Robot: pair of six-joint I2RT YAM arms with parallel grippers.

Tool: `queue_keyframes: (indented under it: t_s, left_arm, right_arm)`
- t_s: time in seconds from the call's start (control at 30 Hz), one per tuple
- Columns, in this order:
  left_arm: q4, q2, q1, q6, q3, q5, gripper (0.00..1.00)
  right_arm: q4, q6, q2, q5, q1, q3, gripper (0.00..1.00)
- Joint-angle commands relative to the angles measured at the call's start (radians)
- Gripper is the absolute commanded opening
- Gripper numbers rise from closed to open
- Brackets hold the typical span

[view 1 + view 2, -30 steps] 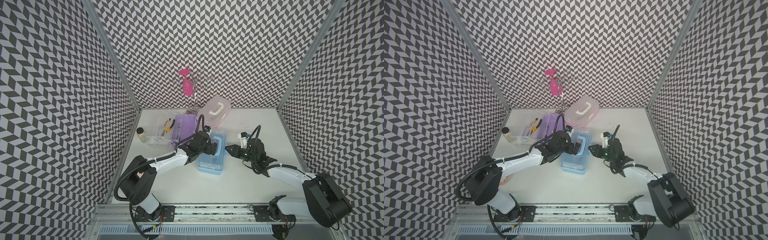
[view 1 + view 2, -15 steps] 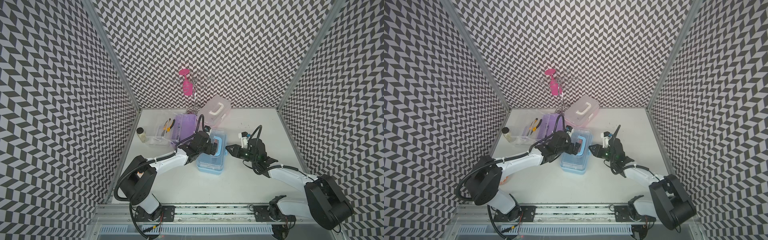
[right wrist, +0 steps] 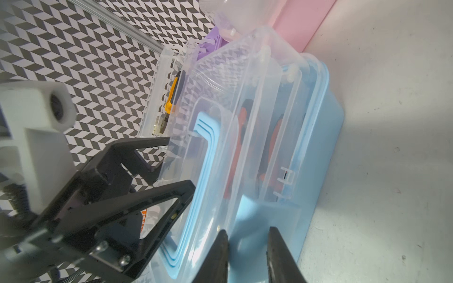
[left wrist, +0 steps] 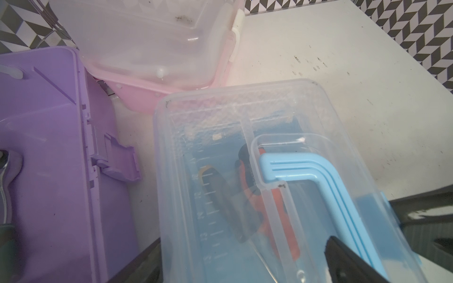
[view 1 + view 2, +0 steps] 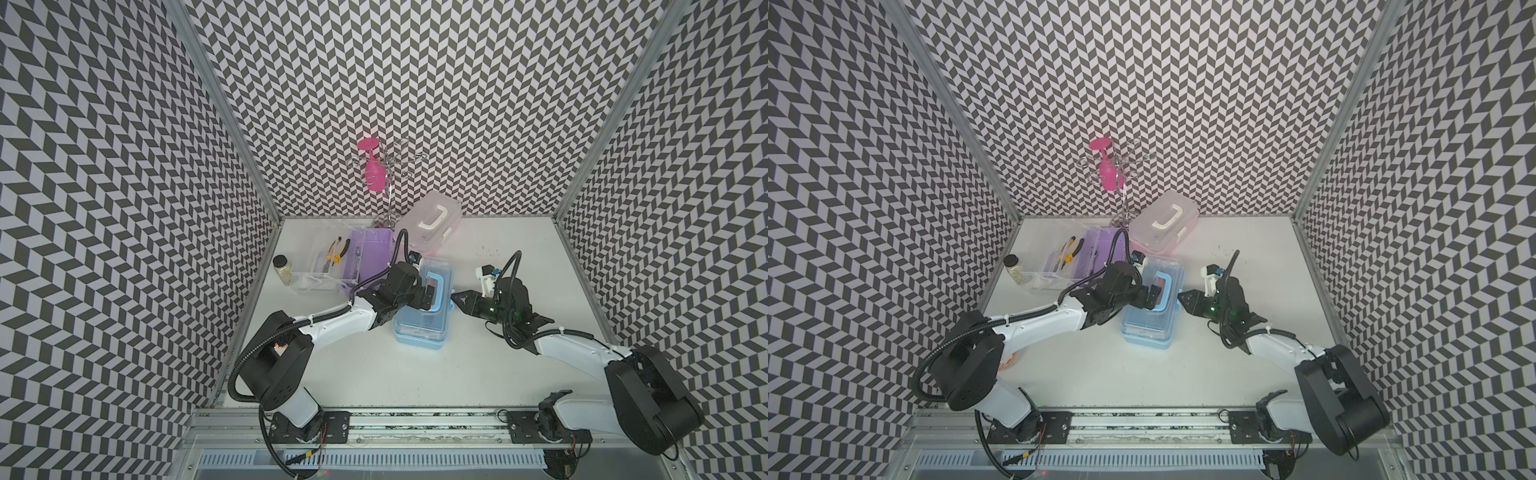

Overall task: Close toolboxes
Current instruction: Fasten the toolbox latch on the toolbox.

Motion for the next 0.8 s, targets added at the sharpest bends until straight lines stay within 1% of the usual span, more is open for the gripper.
queue_keyframes:
  t_s: [0.0,0.23,0.33,0.77]
  left_arm:
    - [-0.014,0.005,0.001,-0.001,-0.015,0.016,0.99]
    - [-0.012,0.01,0.001,0.001,-0.015,0.016,0.99]
    - [-0.013,0.01,0.002,0.001,-0.015,0.016,0.99]
    - [-0.009,0.017,0.001,0.004,-0.012,0.018,0.99]
  right_arm:
    - [0.026,-0.014,0.021,-0.007,-0.003,-0.003,0.28]
    - [0.022,-0.022,0.028,-0.004,-0.004,0.001,0.28]
    - [0.035,-0.022,0.037,-0.021,-0.004,0.002,0.28]
    - [0.053,-0.027,0.059,-0.05,-0.002,0.005,0.25]
